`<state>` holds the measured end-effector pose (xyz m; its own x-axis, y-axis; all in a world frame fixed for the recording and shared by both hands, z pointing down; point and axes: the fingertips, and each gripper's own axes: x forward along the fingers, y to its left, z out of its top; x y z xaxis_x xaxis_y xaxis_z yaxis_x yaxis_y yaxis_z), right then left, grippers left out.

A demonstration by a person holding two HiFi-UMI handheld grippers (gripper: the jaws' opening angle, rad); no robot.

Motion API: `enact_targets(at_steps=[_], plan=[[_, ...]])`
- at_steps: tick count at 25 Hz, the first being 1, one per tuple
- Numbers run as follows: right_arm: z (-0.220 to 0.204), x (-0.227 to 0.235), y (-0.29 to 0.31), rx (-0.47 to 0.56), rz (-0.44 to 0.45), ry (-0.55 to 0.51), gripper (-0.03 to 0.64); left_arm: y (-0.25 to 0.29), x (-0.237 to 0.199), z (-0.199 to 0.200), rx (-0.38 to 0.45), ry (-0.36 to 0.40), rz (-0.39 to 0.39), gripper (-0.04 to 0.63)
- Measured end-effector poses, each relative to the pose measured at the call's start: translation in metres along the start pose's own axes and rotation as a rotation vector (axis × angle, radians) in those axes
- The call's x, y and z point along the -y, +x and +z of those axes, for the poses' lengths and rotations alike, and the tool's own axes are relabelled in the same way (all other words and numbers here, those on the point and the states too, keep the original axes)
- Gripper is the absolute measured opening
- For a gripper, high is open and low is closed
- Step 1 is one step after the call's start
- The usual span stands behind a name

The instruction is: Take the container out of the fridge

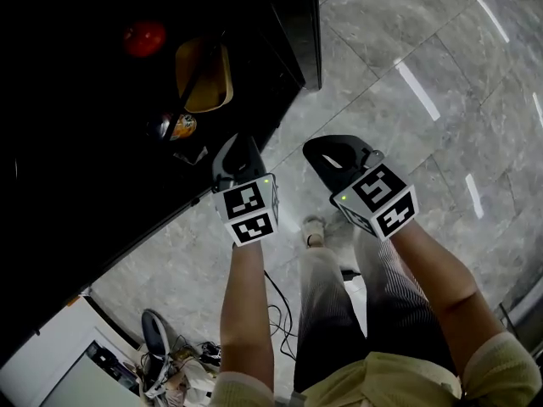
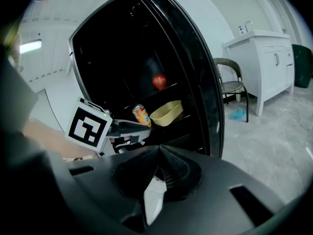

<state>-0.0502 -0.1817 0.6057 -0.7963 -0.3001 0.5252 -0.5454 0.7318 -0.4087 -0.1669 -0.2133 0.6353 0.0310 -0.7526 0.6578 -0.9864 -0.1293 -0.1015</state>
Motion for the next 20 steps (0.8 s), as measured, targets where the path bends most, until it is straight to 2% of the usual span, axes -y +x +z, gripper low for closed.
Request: enact_targets(at_steps=[7,11,15,16,18,20], plan=[[-0.001,0.013,0.01,-0.025,0.009,-0.009,0.029,0.024,-0.021,0.016,0.024,0.081,0.072,0.025],[-0.009,0.018,0.013,-0.044,0.012,0.007,0.029,0.034,-0.033,0.023,0.025,0.085,0.102,0.026],[-0.012,0.019,0.018,-0.056,0.017,0.009,0.029,0.04,-0.043,0.029,0.025,0.124,0.131,0.028],[-0.013,0.019,0.019,-0.057,0.019,0.009,0.029,0.042,-0.045,0.03,0.017,0.138,0.134,0.043],[-0.013,0.018,0.021,-0.06,0.025,0.01,0.029,0.046,-0.047,0.032,0.003,0.16,0.128,0.139],[-0.013,0.019,0.022,-0.063,0.028,0.009,0.029,0.05,-0.046,0.034,-0.002,0.185,0.124,0.144]])
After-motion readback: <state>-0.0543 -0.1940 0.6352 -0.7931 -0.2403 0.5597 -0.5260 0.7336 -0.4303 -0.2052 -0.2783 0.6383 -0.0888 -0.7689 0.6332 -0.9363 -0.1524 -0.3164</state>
